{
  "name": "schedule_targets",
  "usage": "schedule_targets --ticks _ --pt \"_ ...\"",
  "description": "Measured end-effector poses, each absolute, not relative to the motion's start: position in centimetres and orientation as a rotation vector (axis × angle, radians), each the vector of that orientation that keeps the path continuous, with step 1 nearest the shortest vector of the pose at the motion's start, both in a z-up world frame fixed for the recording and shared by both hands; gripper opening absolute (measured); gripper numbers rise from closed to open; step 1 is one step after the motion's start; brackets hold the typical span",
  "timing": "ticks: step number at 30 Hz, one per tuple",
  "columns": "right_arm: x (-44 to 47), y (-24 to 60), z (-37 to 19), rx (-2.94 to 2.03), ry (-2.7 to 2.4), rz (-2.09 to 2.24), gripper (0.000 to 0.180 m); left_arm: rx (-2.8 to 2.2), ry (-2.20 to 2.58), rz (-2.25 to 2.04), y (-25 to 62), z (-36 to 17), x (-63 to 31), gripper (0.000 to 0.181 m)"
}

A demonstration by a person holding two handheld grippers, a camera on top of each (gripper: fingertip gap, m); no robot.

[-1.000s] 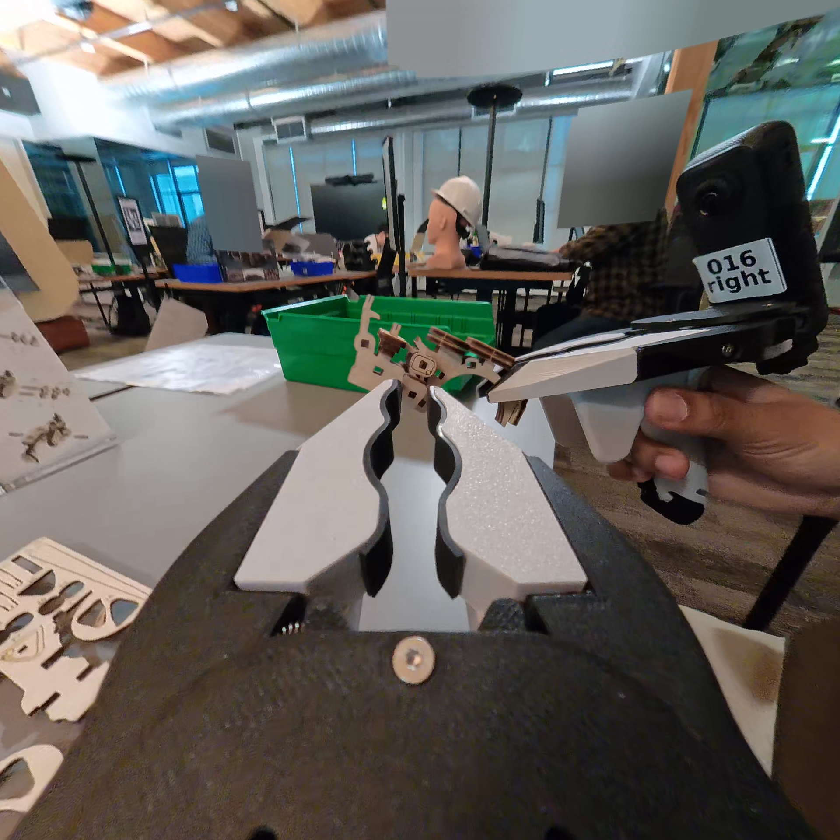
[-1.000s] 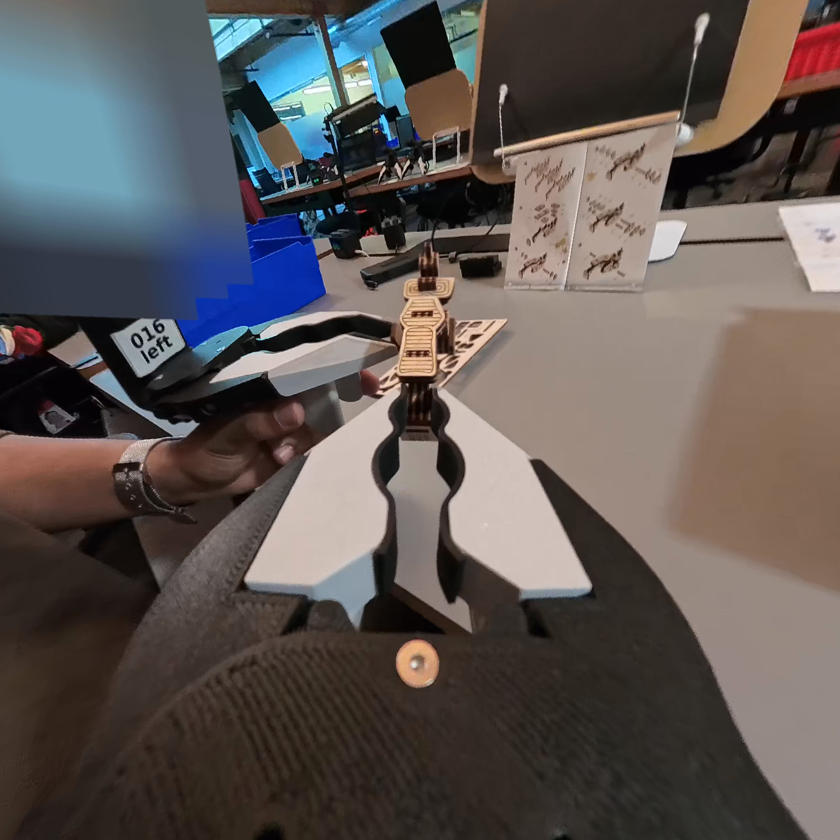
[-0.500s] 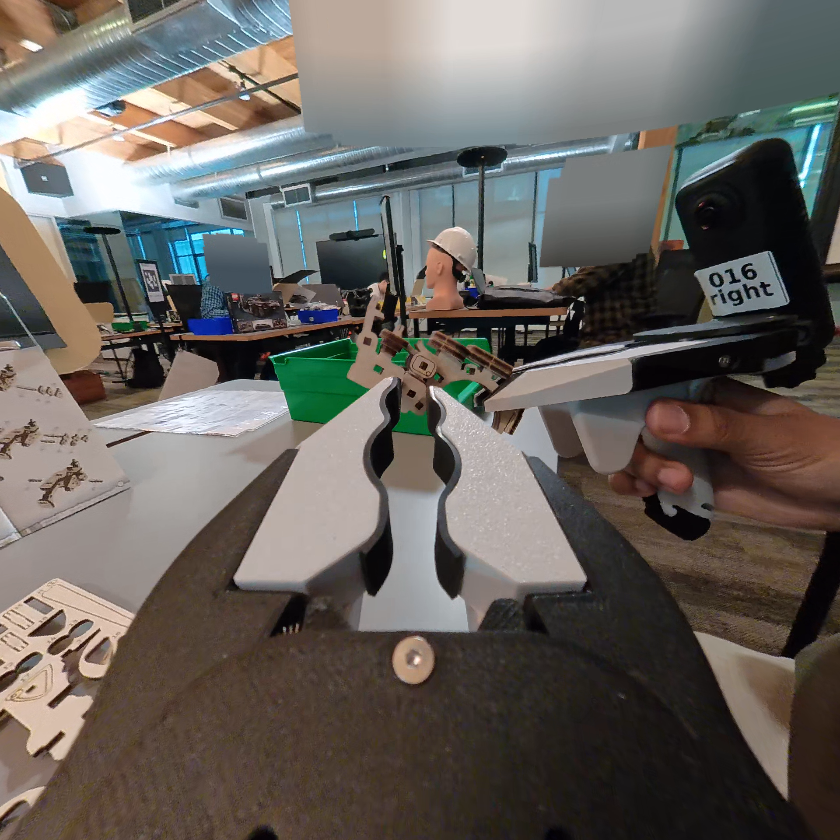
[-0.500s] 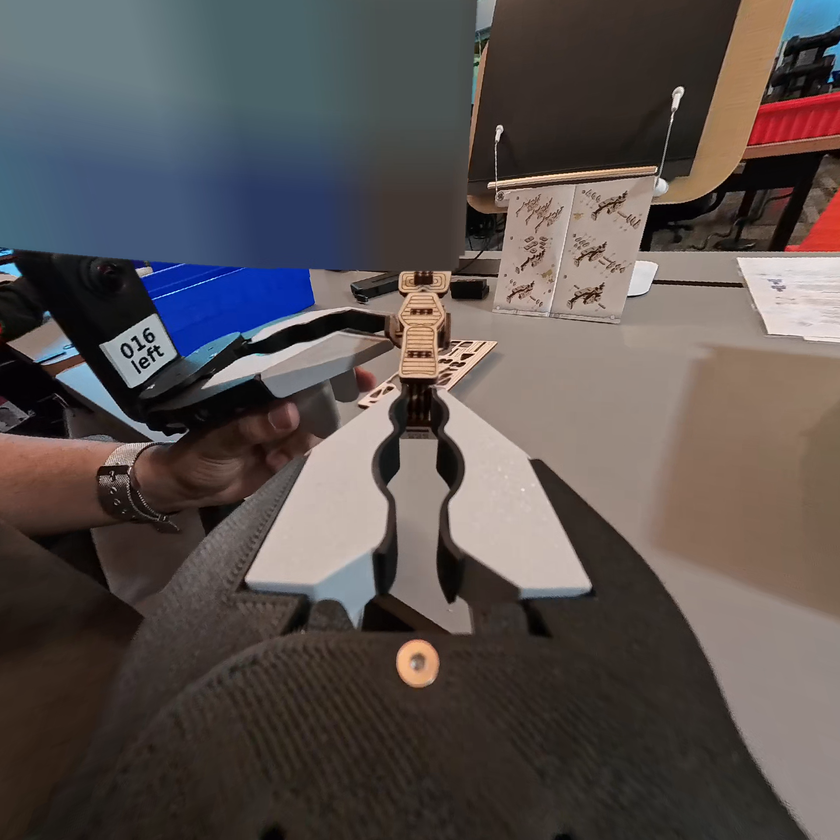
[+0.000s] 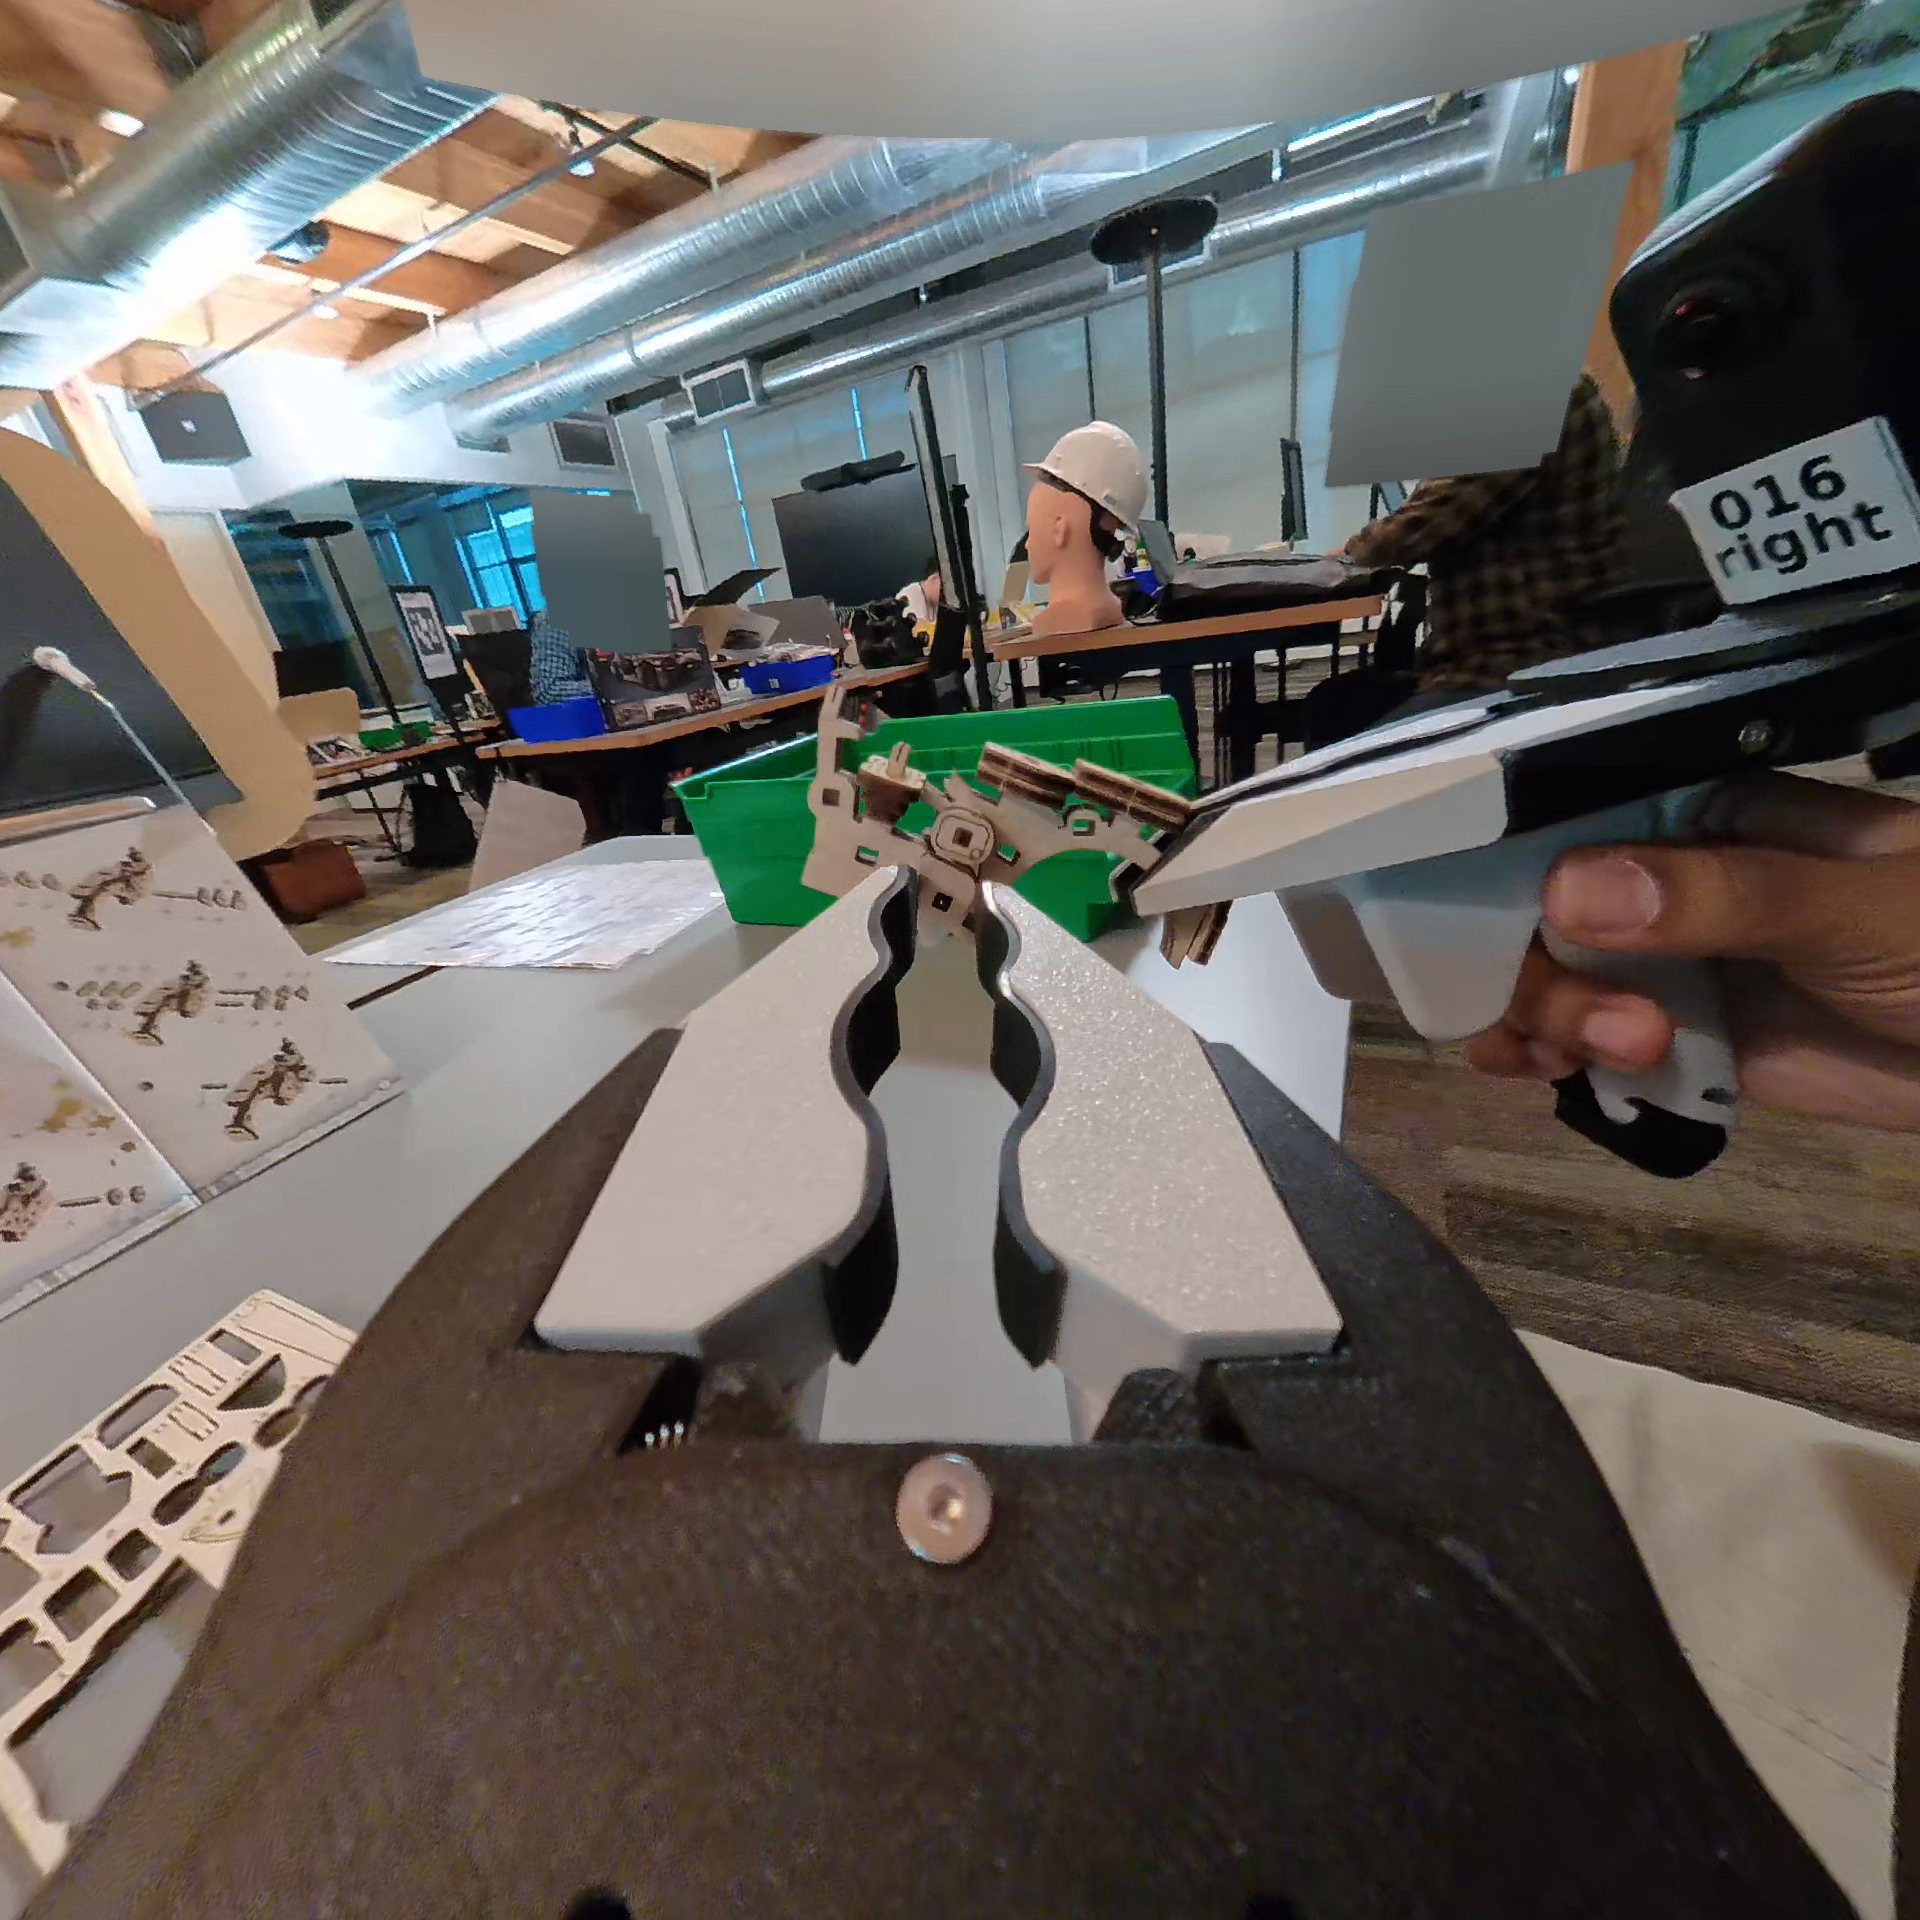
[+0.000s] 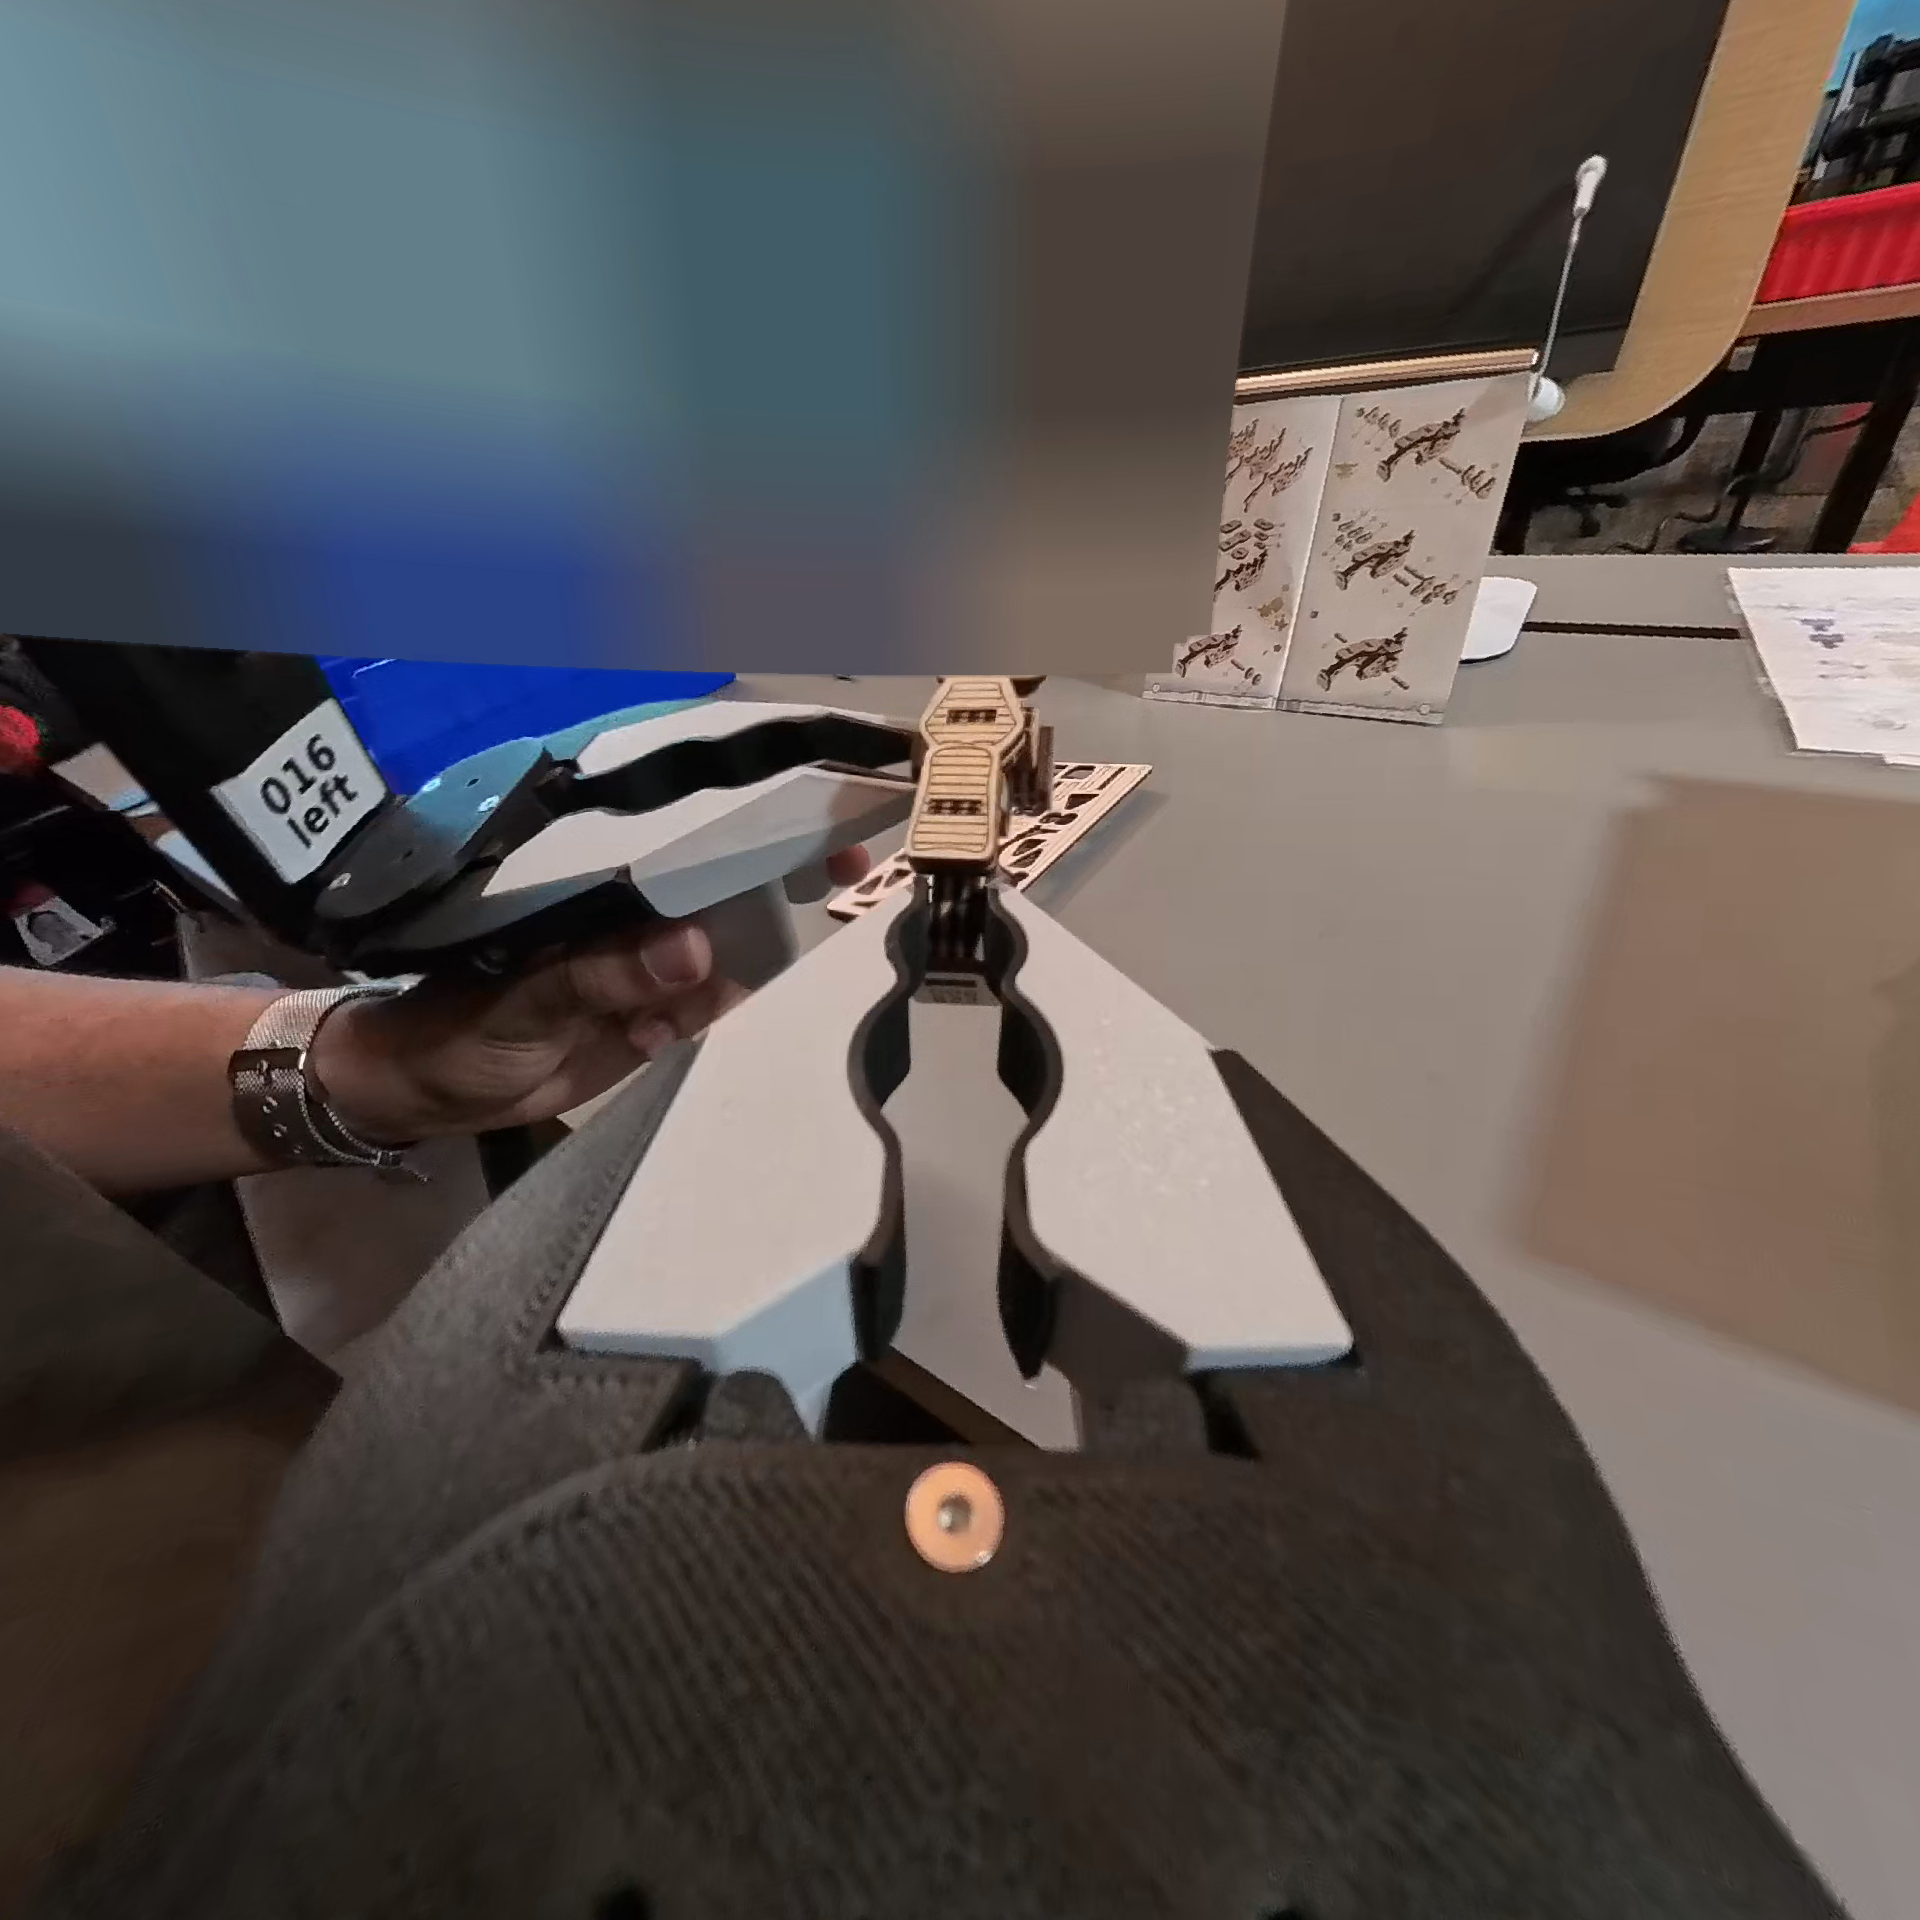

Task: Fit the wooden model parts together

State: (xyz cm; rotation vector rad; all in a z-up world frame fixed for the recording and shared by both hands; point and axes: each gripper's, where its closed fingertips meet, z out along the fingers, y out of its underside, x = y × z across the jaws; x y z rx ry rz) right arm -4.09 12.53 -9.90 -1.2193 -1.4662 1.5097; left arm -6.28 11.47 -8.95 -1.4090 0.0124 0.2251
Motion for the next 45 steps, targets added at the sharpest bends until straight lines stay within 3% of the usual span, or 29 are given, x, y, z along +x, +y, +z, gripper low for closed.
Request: schedule_targets --ticks 7,20,29,35,39,41,45 --pt "-4.0 12.3 -9.9 -1.236 -1.466 1.581 0.008 -1.411 -0.033 0.143 11.5 -9.0 -6.4 0.008" --pt "-4.4 12.7 -10.9 -1.638 -1.181 2.179 0.009 -1.48 -0.096 0.155 11.8 -10.1 -6.9 0.008" --pt "-4.5 13.2 -11.3 -1.721 -1.074 2.281 0.008 -1.529 -0.076 0.165 12.1 -10.8 -6.4 0.019" --pt "-4.4 13.8 -11.0 -1.704 -1.064 2.307 0.008 -1.492 -0.119 0.123 11.7 -10.2 -6.9 0.031" --pt "-3.7 13.9 -10.1 -1.6 -1.158 2.377 0.009 -1.4 -0.221 -0.142 11.2 -9.1 -7.4 0.042" --pt "-3.4 14.0 -9.9 -1.549 -1.245 2.392 0.008 -1.349 -0.212 -0.325 10.9 -8.2 -6.8 0.06" --pt "-2.1 13.2 -10.2 -1.417 -1.554 2.362 0.008 -1.422 -0.08 -0.609 10.8 -9.0 -4.6 0.067"
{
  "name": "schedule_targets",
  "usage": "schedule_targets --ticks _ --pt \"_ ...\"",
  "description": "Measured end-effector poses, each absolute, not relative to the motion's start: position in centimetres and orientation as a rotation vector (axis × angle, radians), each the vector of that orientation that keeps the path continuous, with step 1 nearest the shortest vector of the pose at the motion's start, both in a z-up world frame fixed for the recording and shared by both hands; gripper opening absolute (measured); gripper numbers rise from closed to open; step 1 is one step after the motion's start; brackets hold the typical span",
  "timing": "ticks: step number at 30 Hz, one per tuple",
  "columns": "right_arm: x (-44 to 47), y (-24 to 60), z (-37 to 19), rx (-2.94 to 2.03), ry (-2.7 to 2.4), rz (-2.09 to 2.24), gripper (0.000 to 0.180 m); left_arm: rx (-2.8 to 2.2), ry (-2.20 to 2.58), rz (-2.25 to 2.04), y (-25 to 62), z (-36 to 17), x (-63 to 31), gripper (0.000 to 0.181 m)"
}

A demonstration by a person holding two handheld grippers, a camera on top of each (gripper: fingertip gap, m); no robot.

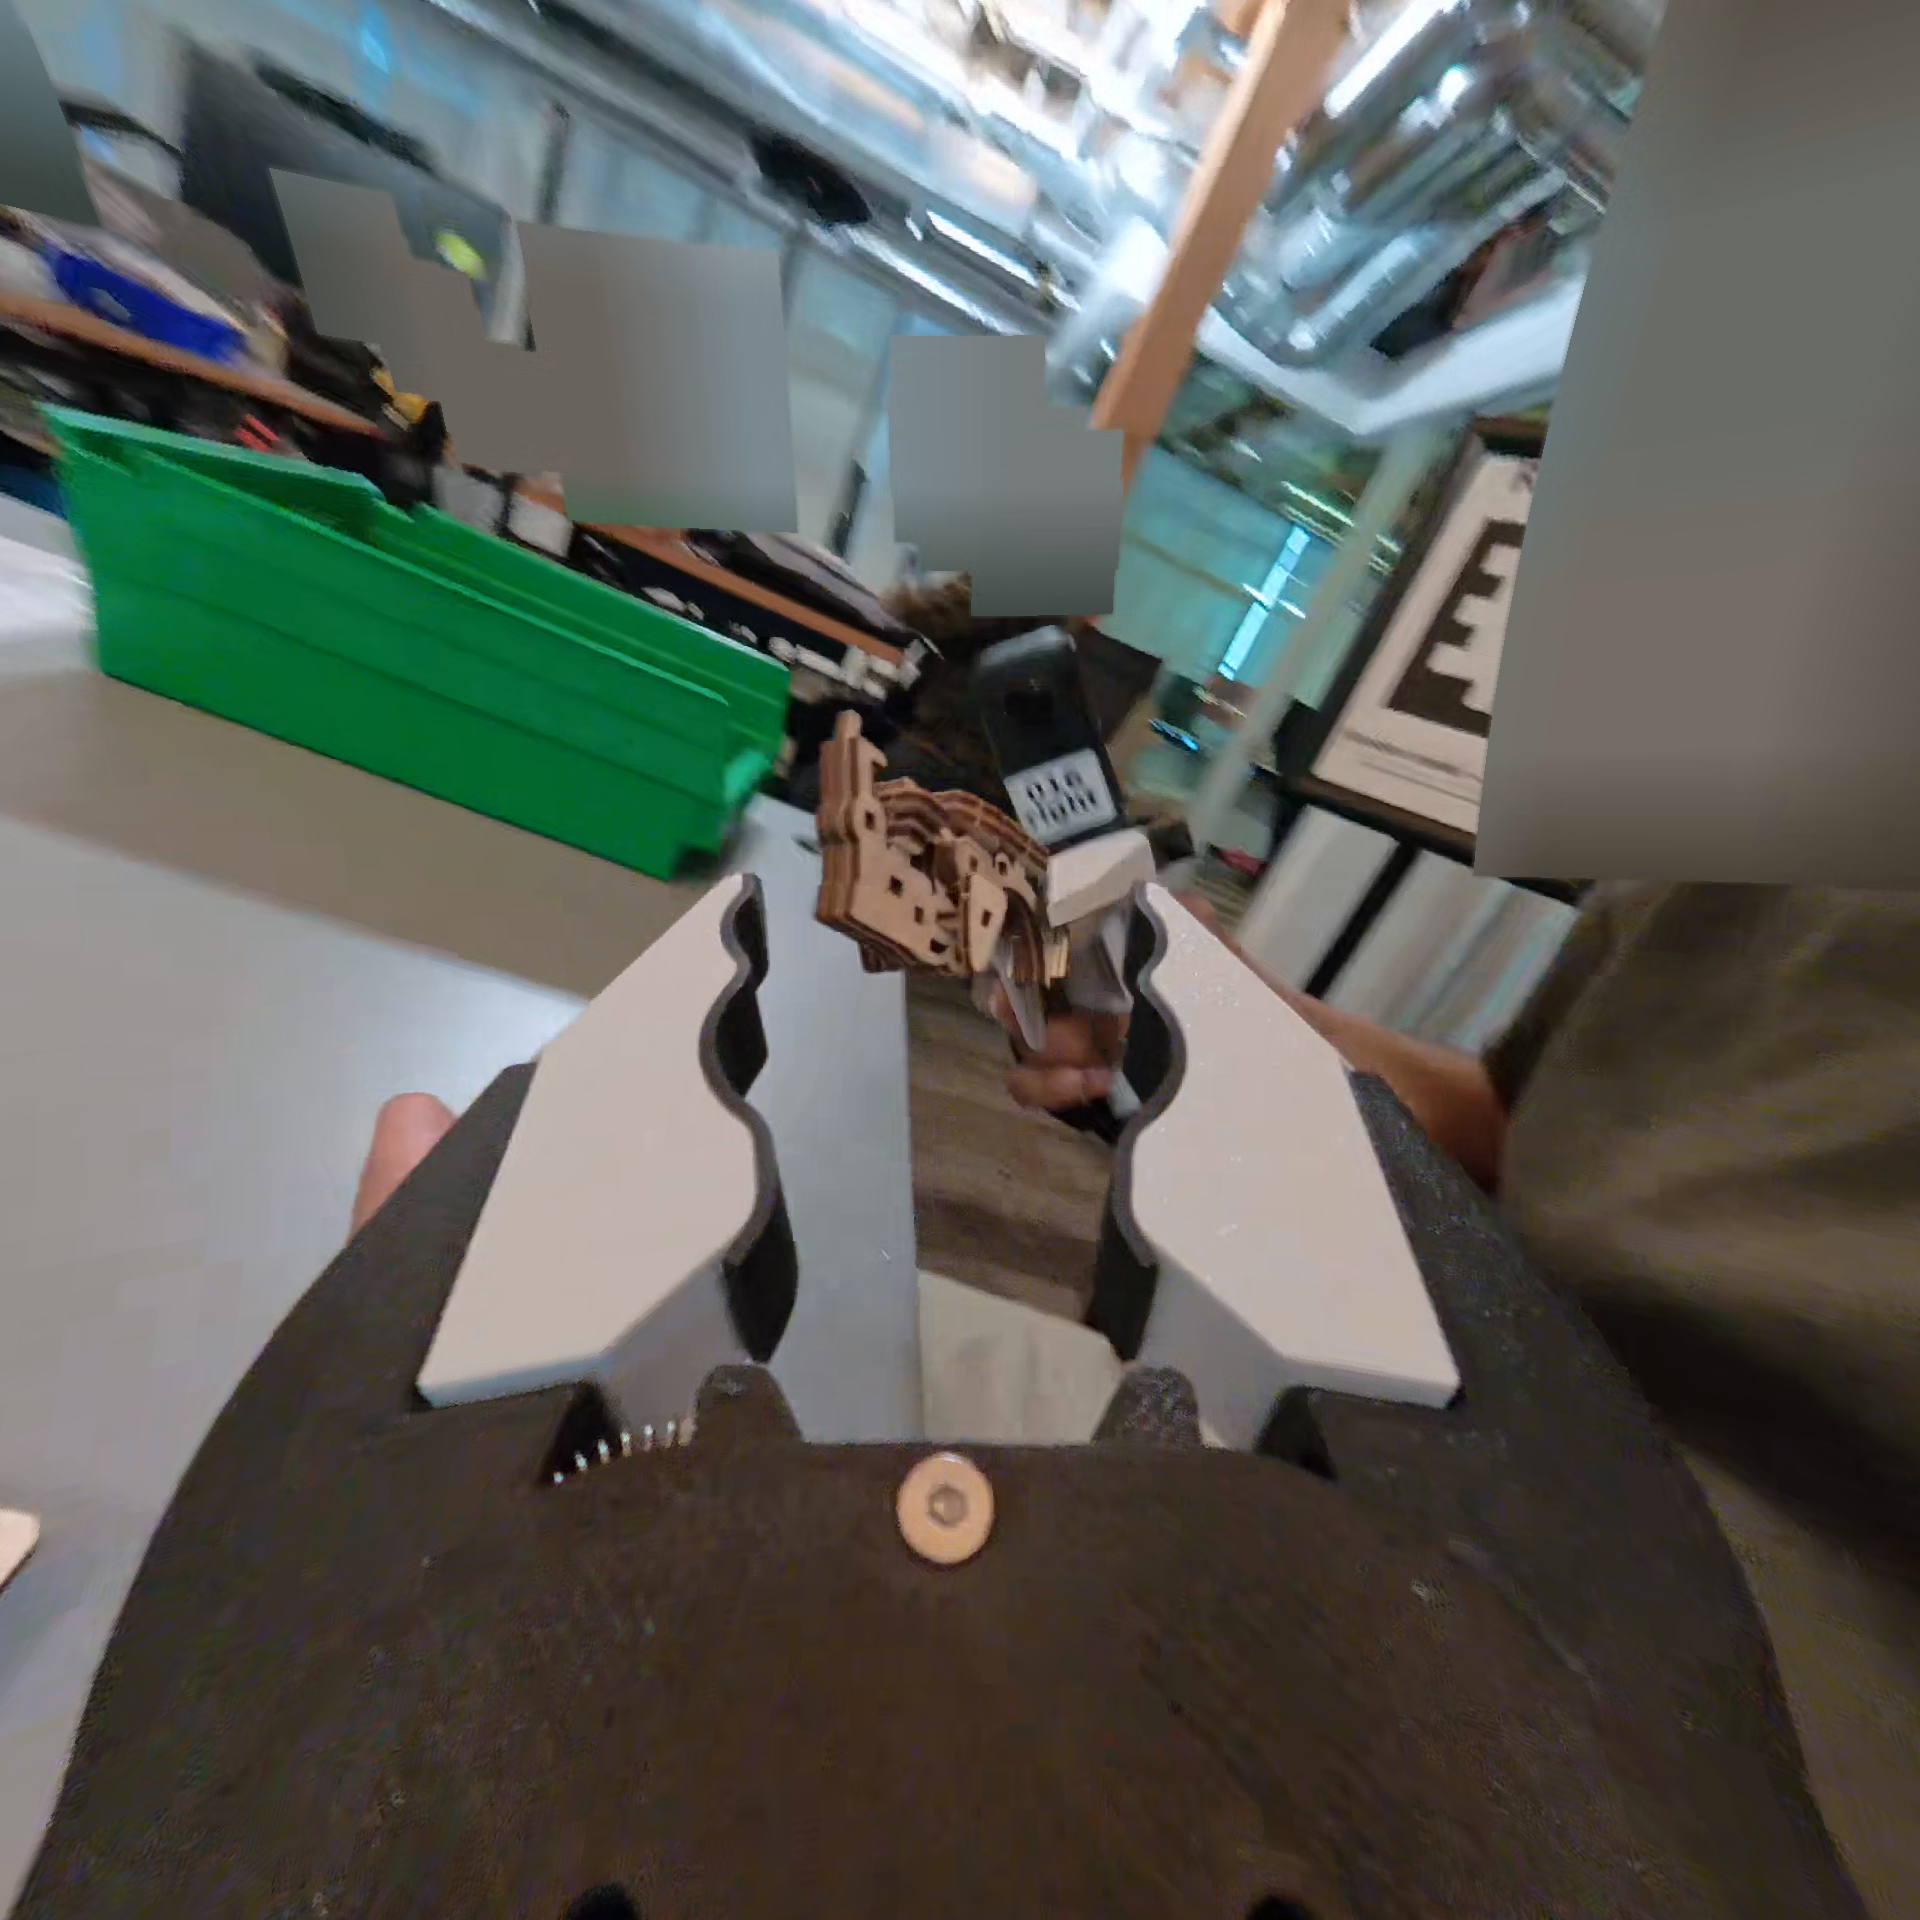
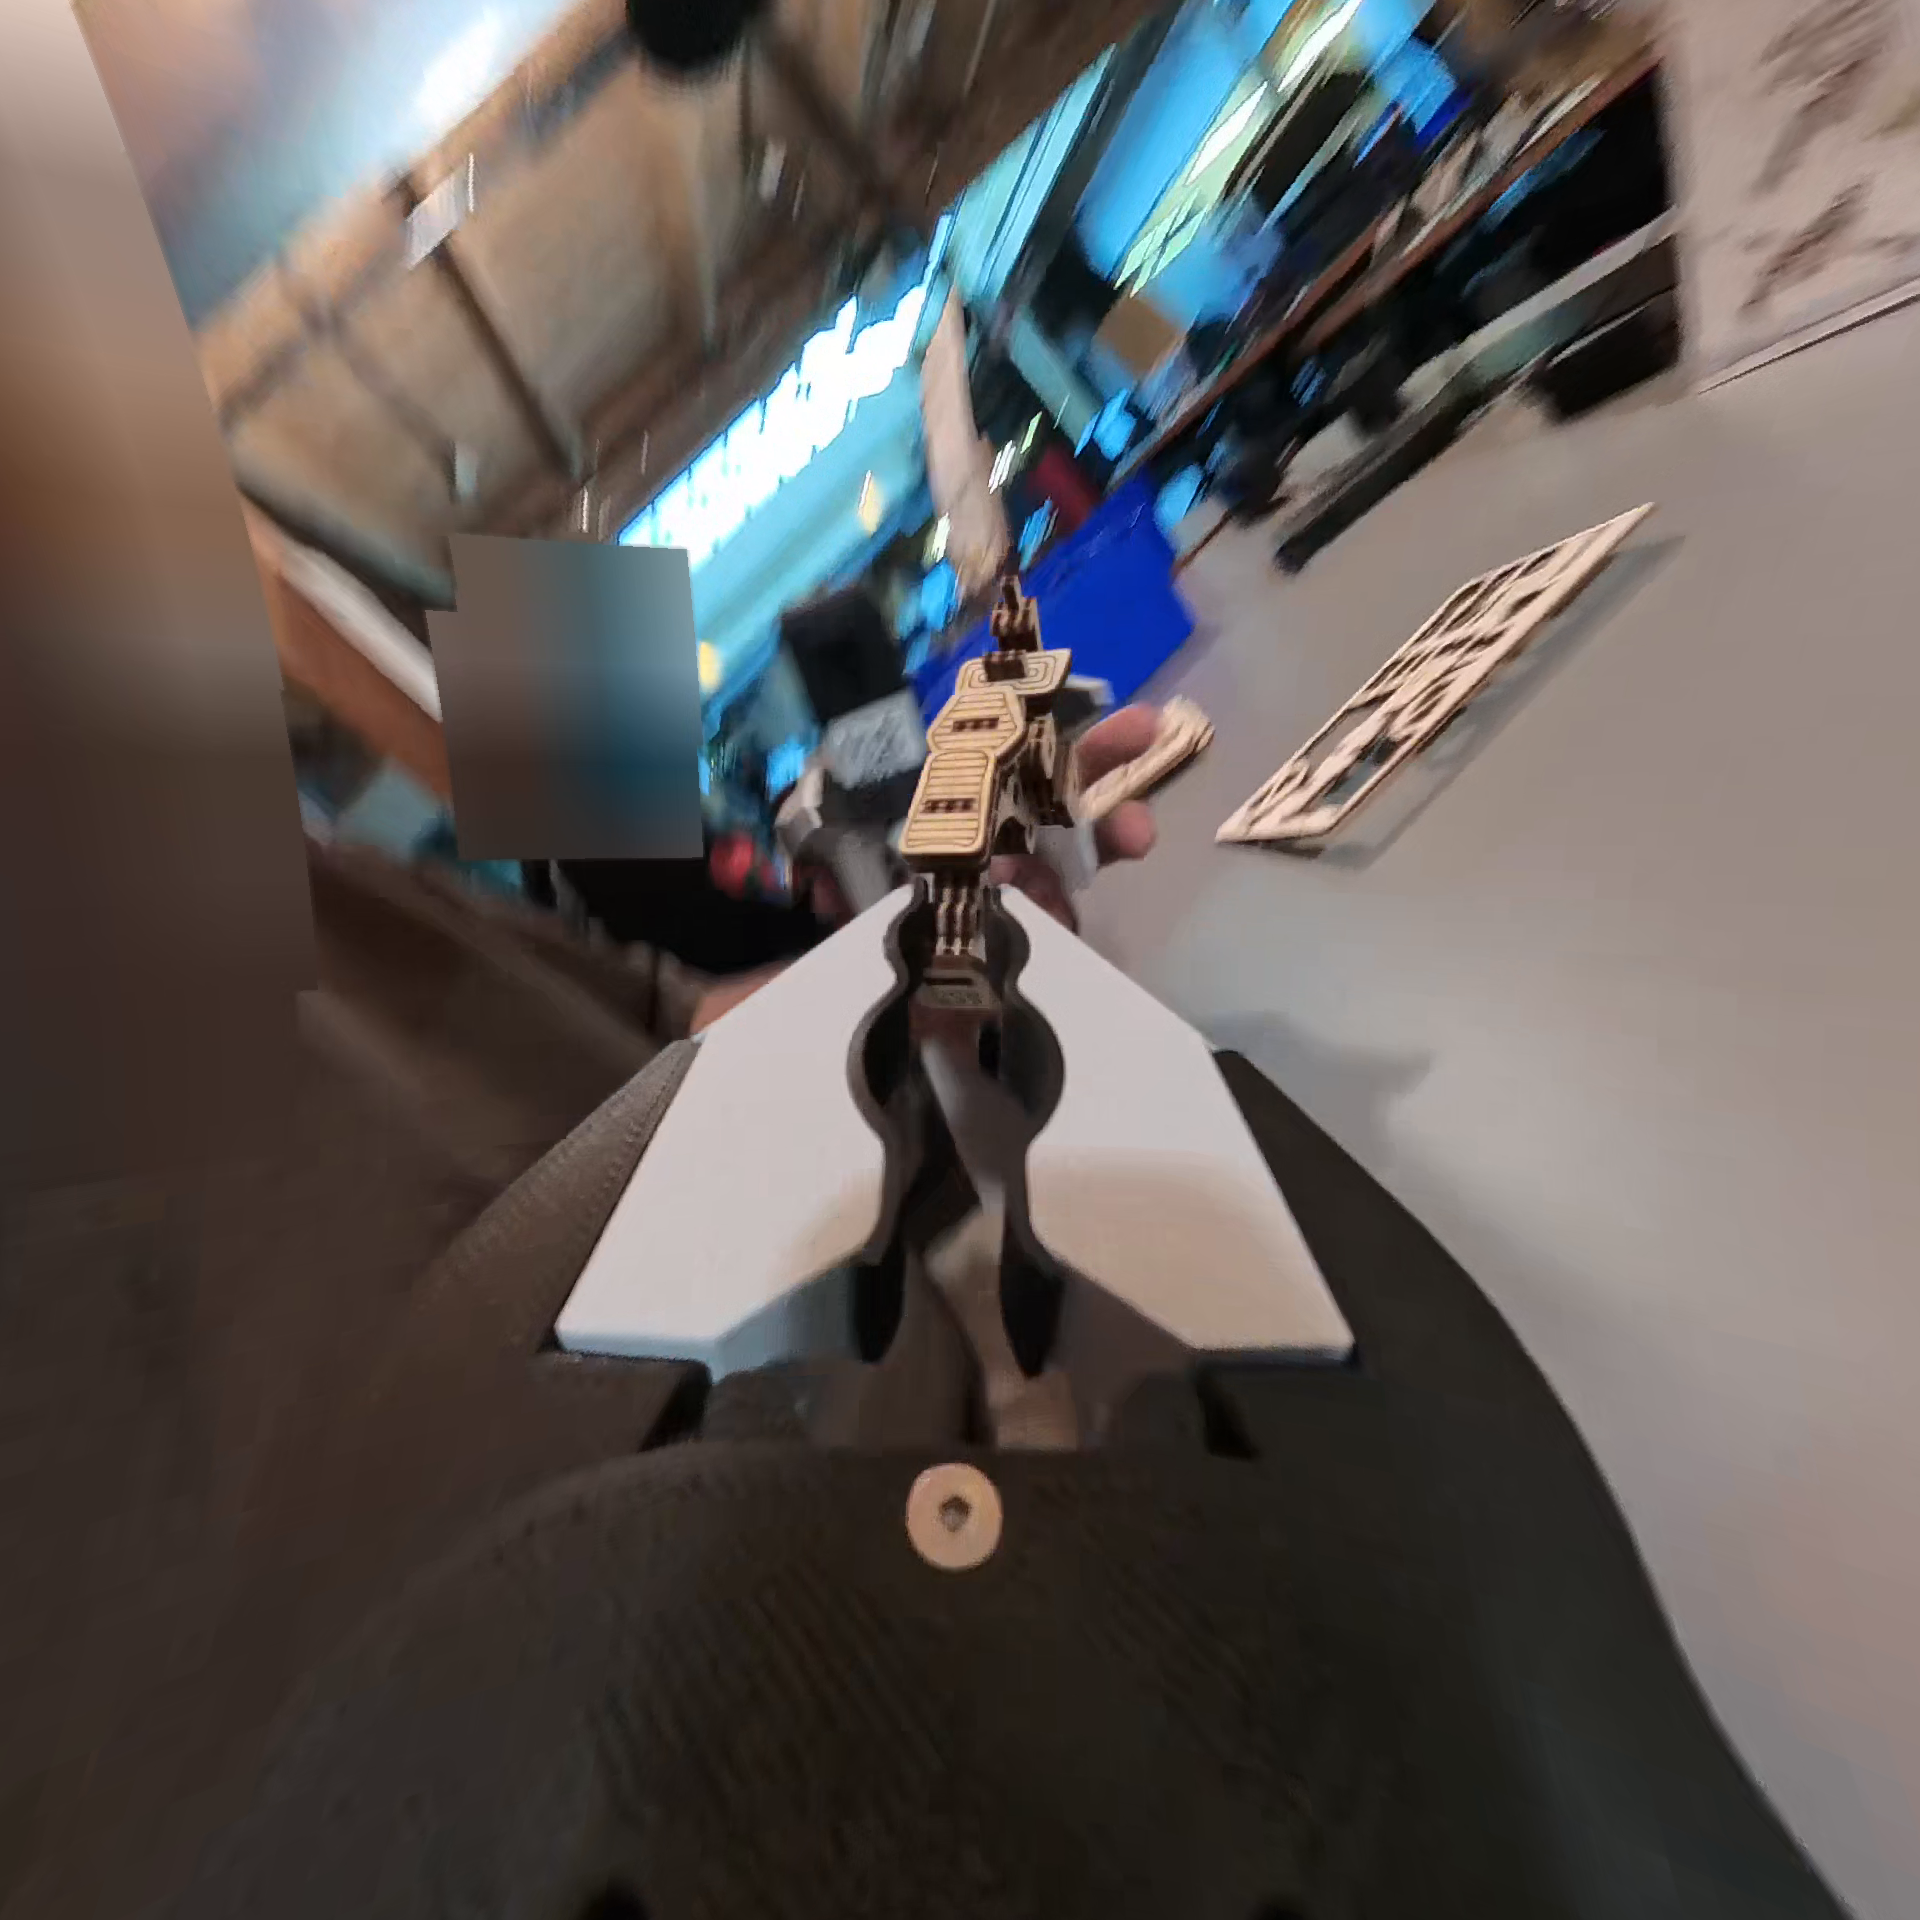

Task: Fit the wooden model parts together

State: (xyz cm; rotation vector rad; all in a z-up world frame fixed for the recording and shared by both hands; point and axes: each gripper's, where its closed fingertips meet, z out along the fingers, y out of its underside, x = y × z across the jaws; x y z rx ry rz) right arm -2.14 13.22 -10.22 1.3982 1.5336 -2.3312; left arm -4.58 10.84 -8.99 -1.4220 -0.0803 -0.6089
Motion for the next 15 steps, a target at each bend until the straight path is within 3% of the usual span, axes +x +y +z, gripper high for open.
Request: schedule_targets --ticks 6,15 --pt "0.7 11.5 -11.4 1.131 1.951 -2.168 0.009 -1.462 0.116 -0.875 9.1 -9.2 -1.5 0.068" --pt "1.7 11.1 -12.4 1.107 1.805 -2.035 0.009 -1.615 0.202 -0.876 9.3 -11.9 0.4 0.055"
